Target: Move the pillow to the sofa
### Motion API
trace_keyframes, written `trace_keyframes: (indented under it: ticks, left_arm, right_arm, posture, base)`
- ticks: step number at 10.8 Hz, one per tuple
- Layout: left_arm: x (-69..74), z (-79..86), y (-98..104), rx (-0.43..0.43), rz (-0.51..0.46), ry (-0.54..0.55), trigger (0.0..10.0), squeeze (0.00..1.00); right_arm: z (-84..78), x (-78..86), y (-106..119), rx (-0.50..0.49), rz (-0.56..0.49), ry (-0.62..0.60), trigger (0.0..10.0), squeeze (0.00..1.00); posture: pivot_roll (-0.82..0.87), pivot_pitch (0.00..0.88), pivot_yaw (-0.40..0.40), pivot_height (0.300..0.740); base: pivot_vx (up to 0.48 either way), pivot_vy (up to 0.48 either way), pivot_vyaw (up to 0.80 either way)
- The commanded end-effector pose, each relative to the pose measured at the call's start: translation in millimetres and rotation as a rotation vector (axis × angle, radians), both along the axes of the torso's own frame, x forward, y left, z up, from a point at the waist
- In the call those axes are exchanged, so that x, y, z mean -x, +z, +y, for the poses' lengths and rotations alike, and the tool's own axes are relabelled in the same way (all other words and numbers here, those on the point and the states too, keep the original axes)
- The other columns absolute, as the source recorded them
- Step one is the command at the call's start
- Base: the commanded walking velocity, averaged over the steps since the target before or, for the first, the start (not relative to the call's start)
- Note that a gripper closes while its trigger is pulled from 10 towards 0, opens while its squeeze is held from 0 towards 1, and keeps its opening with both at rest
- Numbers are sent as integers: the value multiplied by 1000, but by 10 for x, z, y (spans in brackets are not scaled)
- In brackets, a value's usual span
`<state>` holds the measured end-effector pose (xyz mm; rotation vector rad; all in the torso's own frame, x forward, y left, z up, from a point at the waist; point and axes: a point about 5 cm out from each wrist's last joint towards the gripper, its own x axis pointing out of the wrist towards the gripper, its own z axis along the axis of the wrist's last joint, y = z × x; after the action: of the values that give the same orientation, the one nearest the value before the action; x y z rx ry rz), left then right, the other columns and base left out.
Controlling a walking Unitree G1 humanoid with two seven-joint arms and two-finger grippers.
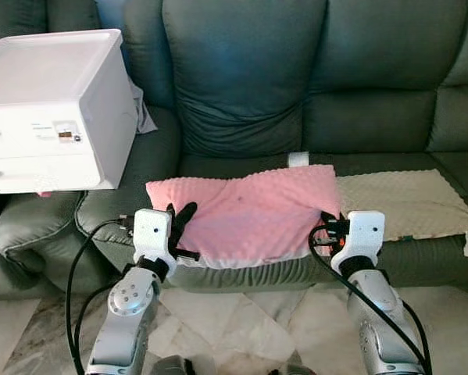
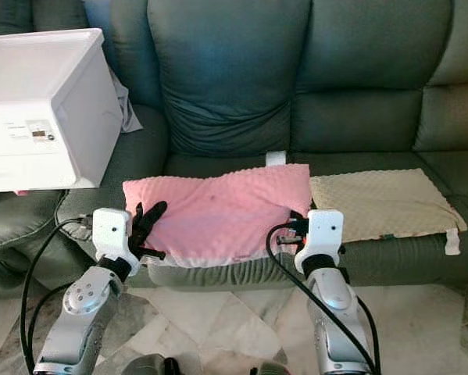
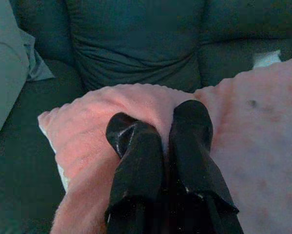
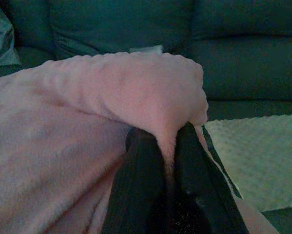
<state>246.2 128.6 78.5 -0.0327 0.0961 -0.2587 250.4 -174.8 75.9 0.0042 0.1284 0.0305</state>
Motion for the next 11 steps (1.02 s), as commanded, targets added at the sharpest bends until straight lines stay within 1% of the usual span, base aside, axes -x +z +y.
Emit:
trace_keyframes:
  ticks: [1,4,5,11]
  left_arm:
    - [-5,-21,81,12,-37,-15,10000,0]
    - [-3,-31,80,14,-36,-21,10000,0]
    - [-3,-35,81,15,-35,-24,10000,0]
    - [4,-50,83,19,-32,-36,10000,0]
  right_arm:
    - [13,-25,46,-2,-15,5,10000,0]
    - [20,-38,44,-20,-8,6,10000,0]
    - [23,-42,46,-22,-9,9,10000,0]
    - [26,-52,36,-22,-6,13,10000,0]
  posture:
    - [-48,0,-5,740]
    - [-47,0,-5,740]
    - [-47,0,-5,740]
    - [-45,0,-4,740]
  base:
    - [304,0,0]
    - [304,0,0]
    - [311,0,-800]
    - [316,0,0]
